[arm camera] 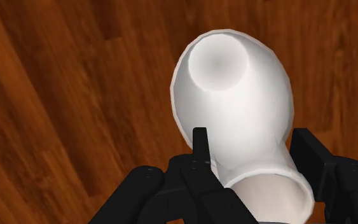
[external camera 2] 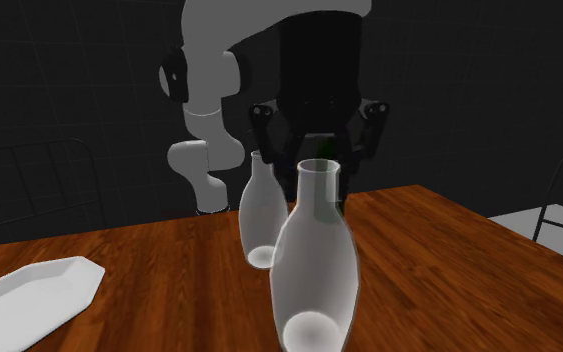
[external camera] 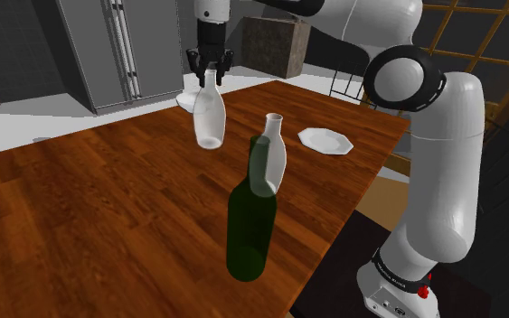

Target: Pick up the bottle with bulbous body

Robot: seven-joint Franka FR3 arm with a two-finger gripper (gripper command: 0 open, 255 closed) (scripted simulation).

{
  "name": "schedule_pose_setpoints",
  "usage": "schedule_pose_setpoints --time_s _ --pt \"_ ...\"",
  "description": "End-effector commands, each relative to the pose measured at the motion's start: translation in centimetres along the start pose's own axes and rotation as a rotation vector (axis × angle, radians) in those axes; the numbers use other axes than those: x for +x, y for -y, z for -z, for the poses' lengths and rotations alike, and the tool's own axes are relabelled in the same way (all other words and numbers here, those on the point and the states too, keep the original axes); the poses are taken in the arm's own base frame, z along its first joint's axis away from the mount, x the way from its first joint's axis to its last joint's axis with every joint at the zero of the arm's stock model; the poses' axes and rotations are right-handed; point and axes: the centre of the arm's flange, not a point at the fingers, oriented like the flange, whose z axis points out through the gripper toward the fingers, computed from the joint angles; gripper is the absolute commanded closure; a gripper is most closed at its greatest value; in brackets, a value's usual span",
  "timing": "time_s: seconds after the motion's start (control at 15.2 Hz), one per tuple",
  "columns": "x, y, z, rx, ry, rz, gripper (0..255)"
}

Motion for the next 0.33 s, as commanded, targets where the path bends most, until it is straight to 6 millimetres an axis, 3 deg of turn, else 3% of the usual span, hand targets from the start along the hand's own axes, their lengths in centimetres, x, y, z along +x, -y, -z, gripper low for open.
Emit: schedule_pose_setpoints --time_s 0.0,0.26 --pt "0.0 -0.1 1.1 0.0 0.0 0.0 255" --pt "0.1 -0.1 2.2 0.0 0.0 0.0 255"
